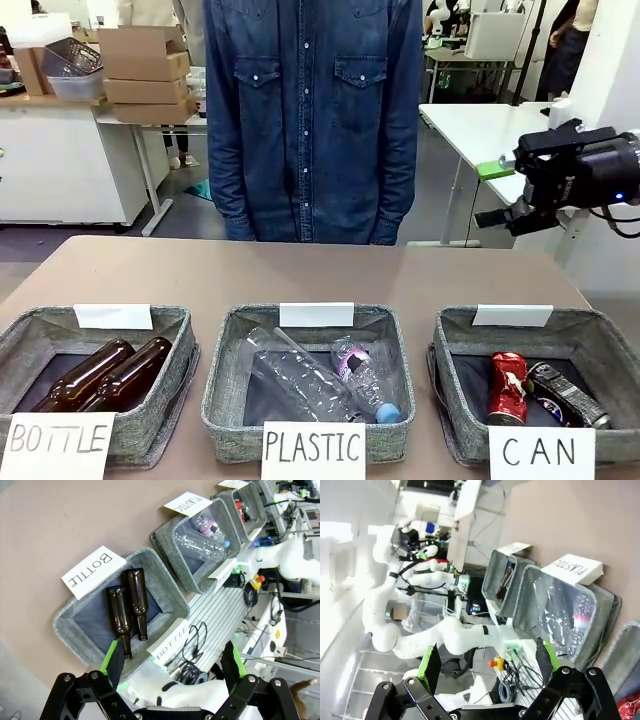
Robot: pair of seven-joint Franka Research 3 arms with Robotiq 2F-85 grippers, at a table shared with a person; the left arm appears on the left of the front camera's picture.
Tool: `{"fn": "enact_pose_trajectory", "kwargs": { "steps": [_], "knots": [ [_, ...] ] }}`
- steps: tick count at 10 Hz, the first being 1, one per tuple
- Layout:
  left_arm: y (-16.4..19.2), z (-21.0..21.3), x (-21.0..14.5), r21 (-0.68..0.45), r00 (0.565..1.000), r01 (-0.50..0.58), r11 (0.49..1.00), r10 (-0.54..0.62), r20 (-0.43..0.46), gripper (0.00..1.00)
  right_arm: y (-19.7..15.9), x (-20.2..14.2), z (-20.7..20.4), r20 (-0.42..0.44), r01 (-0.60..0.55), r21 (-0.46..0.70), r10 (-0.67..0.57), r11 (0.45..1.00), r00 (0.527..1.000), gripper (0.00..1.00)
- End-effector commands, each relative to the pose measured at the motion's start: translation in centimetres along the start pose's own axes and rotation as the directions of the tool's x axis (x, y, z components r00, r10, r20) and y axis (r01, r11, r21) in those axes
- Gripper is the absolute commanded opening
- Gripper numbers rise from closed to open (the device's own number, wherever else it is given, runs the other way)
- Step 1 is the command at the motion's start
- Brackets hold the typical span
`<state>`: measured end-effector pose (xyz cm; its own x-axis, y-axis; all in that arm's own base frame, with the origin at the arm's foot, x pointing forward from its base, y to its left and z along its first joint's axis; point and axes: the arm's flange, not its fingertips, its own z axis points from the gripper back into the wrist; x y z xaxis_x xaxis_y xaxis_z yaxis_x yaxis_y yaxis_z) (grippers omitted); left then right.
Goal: Sort the can waste into the basket.
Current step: Pick up the can waste from the table and place it in the right Fabric basket.
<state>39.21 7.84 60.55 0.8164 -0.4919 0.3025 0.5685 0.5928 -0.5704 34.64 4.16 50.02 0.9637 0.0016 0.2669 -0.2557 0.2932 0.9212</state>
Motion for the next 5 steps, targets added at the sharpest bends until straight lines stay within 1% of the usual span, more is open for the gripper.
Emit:
{"fn": "enact_pose_trajectory", "kwargs": {
  "steps": [1, 5],
  "knots": [
    [0.13, 0.01, -0.28, 0.01, 1.0, 0.015, 1.0, -0.015, -0.004, 1.0, -0.23, 0.04, -1.53, -0.084, 0.003, -0.155, -0.016, 0.988, 0.996, 1.0],
    [0.13, 0.01, -0.28, 0.01, 1.0, 0.015, 1.0, -0.015, -0.004, 1.0, -0.23, 0.04, -1.53, -0.084, 0.003, -0.155, -0.016, 0.988, 0.996, 1.0]
  ]
}}
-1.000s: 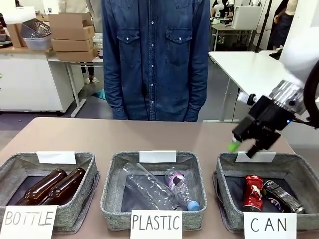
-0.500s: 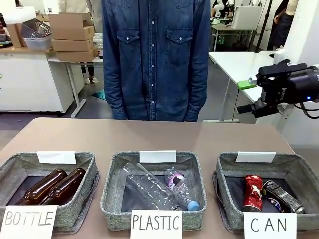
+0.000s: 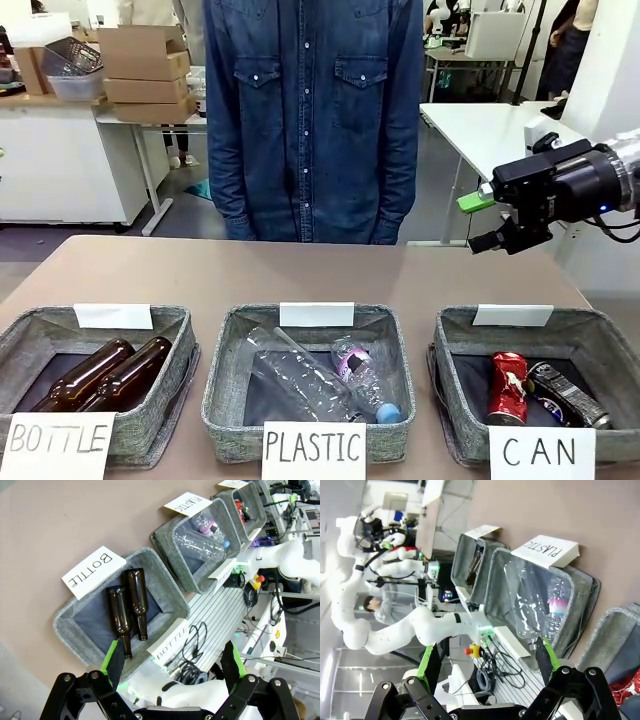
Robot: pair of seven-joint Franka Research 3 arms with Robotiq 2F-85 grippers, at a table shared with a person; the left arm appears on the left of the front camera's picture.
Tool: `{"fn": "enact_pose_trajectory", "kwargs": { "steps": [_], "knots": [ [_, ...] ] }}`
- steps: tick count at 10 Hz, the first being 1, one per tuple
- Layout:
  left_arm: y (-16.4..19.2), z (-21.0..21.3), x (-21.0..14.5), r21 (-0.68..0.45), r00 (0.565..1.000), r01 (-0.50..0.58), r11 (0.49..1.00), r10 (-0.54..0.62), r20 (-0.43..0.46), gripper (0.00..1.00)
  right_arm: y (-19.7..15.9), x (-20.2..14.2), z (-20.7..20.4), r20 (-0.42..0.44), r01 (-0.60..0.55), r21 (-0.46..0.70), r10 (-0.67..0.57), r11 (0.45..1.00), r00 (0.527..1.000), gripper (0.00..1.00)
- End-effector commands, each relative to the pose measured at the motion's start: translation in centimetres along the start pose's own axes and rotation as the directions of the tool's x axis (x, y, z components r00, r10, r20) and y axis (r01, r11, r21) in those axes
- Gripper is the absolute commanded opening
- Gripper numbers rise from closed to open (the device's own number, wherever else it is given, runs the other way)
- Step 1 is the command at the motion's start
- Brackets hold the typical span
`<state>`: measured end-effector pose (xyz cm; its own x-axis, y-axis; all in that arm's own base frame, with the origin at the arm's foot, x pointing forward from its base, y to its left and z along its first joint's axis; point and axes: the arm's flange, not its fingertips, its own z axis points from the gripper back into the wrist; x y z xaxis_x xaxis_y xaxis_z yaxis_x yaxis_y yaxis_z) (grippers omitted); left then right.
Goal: Sort the can waste into the basket.
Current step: Pick up the can waste from the table and place it in the right Fabric basket.
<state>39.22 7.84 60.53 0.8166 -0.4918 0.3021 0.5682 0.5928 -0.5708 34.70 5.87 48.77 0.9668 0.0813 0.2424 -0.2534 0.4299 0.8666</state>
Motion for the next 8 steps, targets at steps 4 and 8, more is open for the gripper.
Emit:
{"fn": "enact_pose_trajectory", "kwargs": {
  "steps": [4, 8],
  "knots": [
    [0.1, 0.03, -0.29, 0.01, 1.0, 0.016, 1.0, -0.016, -0.004, 1.0, 0.36, 0.28, 0.54, -0.003, 0.016, -0.007, -0.016, 1.0, 1.0, 1.0],
    [0.1, 0.03, -0.29, 0.01, 1.0, 0.016, 1.0, -0.016, -0.004, 1.0, 0.36, 0.28, 0.54, -0.003, 0.016, -0.007, -0.016, 1.0, 1.0, 1.0]
  ]
}}
